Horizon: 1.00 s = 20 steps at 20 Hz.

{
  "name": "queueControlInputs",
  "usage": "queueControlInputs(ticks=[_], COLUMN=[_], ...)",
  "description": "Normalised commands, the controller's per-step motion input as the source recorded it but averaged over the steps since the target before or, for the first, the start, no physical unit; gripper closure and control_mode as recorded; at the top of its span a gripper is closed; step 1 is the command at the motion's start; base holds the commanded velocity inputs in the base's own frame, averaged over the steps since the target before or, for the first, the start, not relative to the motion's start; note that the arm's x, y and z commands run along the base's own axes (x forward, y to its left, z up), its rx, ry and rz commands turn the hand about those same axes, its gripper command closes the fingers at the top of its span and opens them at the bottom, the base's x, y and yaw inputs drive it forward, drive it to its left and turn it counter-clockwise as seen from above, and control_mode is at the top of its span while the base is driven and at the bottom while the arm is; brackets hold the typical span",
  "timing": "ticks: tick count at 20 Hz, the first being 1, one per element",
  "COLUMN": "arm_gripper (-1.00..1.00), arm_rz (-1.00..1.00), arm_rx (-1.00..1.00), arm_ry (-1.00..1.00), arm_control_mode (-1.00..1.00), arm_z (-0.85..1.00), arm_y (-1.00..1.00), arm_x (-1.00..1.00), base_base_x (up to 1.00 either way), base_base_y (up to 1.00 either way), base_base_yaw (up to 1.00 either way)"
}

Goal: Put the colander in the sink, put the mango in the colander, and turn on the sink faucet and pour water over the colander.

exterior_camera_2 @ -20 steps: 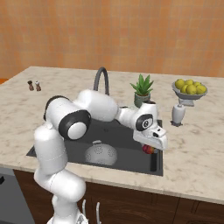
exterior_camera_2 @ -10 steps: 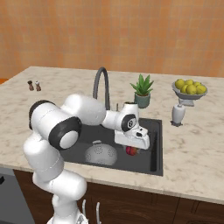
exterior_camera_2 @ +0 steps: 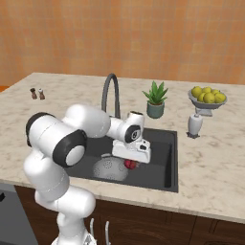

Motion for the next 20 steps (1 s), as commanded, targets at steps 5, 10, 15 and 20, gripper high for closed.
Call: queueControlInputs(ticks=[5, 10, 15, 20], arm_gripper=[1.00, 1.00, 1.00, 1.00], arm_rz=[0.14, 0.12, 0.07, 0.03], arm_rx=[0.00, 0.02, 0.00, 0.01], arm_ry=[0.00, 0.00, 0.00, 0.00], arm_control_mode=[-1.00, -1.00, -1.00, -1.00], arm_z=[-0.21, -0.05, -0.30, -0.33], arm_y=[0.75, 0.49, 0.52, 0.15], arm_x=[0.00, 0.18, 0.14, 0.38], base_base_x=[0.00, 0.00, 0.00, 0.00], base_base_y=[0.00, 0.00, 0.00, 0.00], base_base_yaw=[0.00, 0.00, 0.00, 0.00])
